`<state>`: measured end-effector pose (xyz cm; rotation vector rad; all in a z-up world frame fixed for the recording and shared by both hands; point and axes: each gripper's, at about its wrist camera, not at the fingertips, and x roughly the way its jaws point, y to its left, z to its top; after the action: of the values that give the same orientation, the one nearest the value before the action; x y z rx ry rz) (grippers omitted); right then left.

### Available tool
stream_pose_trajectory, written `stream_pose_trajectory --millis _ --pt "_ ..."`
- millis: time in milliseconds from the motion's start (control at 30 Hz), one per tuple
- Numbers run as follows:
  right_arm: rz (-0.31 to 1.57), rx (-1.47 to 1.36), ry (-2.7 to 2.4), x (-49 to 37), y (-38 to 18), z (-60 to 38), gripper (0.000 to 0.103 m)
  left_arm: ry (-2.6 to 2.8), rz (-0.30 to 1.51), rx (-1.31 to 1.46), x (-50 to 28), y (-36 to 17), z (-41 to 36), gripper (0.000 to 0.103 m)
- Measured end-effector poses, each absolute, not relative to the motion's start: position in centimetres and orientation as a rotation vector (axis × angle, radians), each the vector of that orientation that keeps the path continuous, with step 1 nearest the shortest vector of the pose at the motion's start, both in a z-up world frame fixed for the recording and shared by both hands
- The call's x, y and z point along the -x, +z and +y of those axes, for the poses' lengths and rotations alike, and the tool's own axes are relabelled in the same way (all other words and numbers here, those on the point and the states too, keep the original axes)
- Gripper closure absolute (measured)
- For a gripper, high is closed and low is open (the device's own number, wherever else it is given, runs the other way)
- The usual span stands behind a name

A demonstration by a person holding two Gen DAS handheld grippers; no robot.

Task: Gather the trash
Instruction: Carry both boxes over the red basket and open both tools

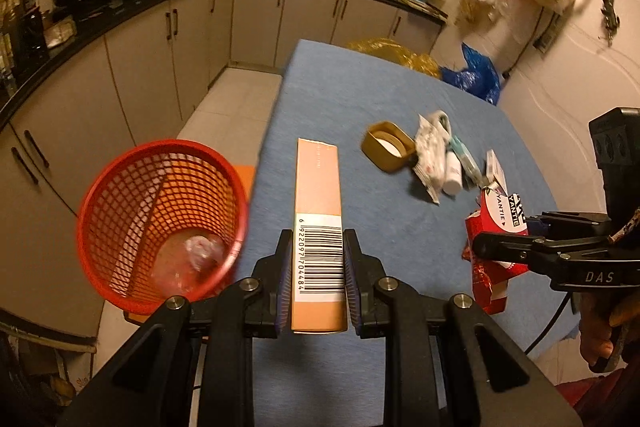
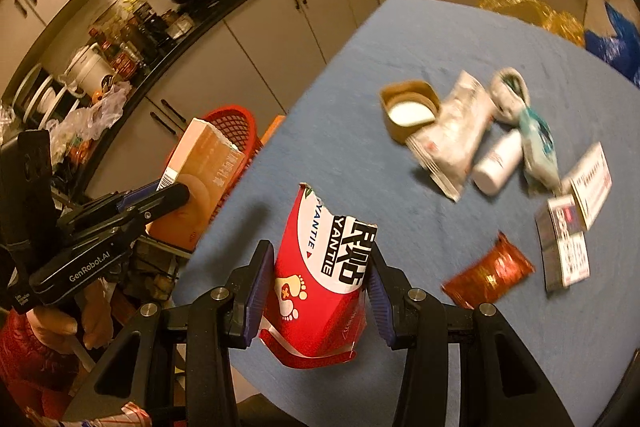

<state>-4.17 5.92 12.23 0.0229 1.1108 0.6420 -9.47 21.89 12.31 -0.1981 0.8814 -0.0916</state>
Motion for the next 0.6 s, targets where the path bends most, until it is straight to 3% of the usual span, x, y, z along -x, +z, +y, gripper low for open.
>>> stream_pose_trajectory --millis 600 --pt "1.088 0.059 0.739 2.4 13.1 17.6 0.053 0.031 0.880 0.240 9.9 12.1 32.8 0.081"
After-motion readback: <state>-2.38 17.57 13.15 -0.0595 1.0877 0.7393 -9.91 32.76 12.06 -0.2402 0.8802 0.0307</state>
